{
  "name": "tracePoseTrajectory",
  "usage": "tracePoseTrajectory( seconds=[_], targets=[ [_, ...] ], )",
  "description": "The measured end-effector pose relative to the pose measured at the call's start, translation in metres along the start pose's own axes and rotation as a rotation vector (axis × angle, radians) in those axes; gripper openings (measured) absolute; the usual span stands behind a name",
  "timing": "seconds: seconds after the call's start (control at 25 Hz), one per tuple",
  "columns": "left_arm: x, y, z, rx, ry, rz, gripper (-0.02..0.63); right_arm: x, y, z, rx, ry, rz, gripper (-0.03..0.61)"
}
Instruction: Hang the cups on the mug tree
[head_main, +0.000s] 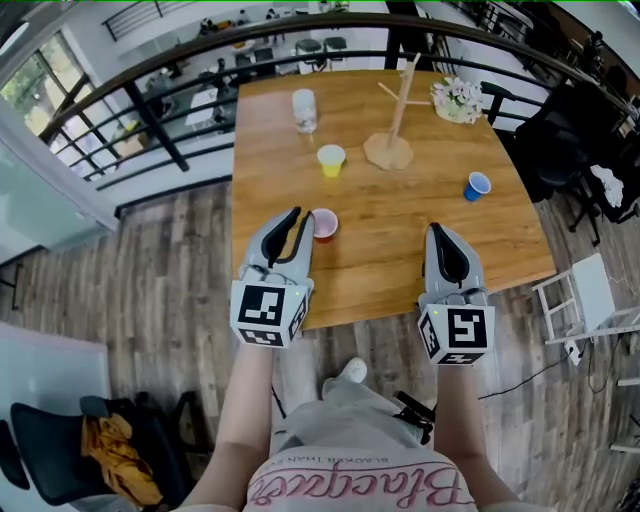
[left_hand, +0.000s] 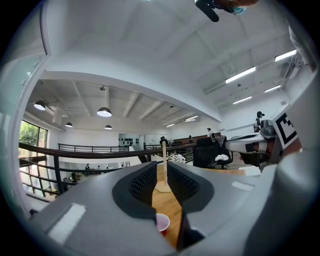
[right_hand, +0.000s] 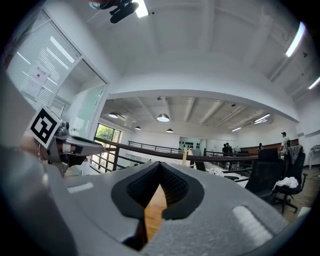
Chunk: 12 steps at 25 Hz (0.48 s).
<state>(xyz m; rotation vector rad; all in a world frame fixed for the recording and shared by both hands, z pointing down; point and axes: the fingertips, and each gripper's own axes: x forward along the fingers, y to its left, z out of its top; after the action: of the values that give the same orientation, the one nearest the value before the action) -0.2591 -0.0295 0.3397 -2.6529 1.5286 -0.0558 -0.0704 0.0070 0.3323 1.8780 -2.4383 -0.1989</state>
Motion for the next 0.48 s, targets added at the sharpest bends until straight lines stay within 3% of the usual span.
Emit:
tracePoseTrajectory(
  seconds=[0.28,0.48],
  targets=[
    [0.031,0.008,-0.022,-0.027,0.026,-0.006,0.251,0.024,-0.007,-0.019,0.004,0.04,0.017,0.0],
    [0.039,0.005,-0.046,-0.045,0.083,-0.023,0.272,0.027,-0.008,-0.033,0.02,0.075,0.016,0.0]
  ],
)
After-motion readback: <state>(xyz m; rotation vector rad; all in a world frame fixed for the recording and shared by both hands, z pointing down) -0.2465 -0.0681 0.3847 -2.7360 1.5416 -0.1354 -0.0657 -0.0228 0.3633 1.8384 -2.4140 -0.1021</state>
